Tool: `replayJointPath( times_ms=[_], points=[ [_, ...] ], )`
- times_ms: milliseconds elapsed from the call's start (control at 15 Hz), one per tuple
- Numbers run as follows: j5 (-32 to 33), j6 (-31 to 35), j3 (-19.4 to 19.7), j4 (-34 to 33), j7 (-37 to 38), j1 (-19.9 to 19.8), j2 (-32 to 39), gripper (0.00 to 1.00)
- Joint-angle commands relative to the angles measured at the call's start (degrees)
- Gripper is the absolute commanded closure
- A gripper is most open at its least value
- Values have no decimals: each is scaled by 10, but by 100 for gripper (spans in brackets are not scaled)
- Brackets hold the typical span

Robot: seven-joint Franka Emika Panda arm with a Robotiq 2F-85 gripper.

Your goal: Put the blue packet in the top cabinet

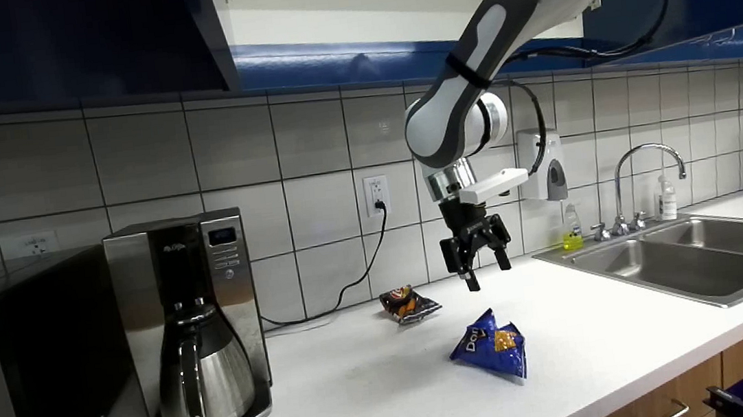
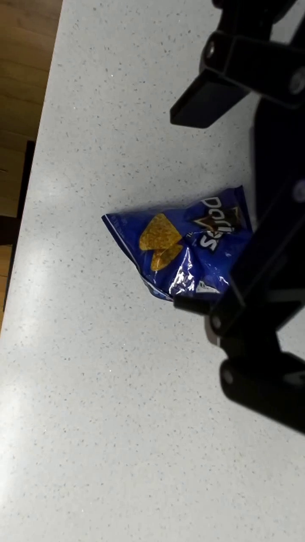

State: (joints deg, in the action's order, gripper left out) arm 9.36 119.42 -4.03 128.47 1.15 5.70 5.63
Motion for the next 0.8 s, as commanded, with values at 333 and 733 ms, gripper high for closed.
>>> replayJointPath(
  times_ms=[333,733],
  points=[
    [14,16,0,-20,-21,-1,73,0],
    [49,86,3,-17,-25,5,115,0]
  ],
)
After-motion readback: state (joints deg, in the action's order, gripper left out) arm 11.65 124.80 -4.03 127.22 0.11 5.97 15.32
